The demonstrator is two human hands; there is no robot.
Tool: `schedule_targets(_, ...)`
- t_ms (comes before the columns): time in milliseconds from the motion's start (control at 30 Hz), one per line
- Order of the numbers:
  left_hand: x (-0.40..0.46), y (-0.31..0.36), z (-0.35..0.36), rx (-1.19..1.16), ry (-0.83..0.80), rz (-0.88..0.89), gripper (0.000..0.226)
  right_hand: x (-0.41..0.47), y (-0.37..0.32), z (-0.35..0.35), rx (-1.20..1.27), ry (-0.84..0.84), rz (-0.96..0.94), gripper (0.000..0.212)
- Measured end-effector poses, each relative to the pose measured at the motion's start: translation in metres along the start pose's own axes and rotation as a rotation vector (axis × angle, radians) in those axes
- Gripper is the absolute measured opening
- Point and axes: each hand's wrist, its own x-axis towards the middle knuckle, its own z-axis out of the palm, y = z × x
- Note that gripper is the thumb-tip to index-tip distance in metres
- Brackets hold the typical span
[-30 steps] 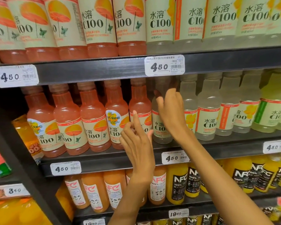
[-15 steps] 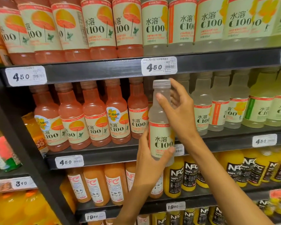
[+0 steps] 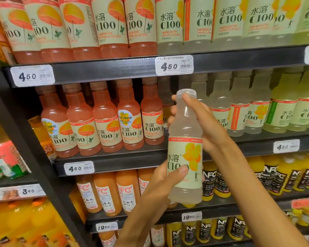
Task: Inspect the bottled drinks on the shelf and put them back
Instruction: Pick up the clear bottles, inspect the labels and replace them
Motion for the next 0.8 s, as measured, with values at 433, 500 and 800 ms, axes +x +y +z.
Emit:
schedule_targets(433,0.003,-0.007,0.005,-0.536,-0.296,-0.042,0.076,-0.001,0.005,0.004,0.246,-0.099,0.105,0.032)
schedule_targets(500,0.005,-0.010,0.005,-0.524,-0.298,-0.040,0.078,0.000,0.007,0.006,0.252,-0.101,0.097,0.027)
schedule_targets(800,0.003,-0.006,-0.004,0.022,0.128,0.153,0.054,-0.007,0.006,0.011,-0.130,0.189,-0.080,0.025)
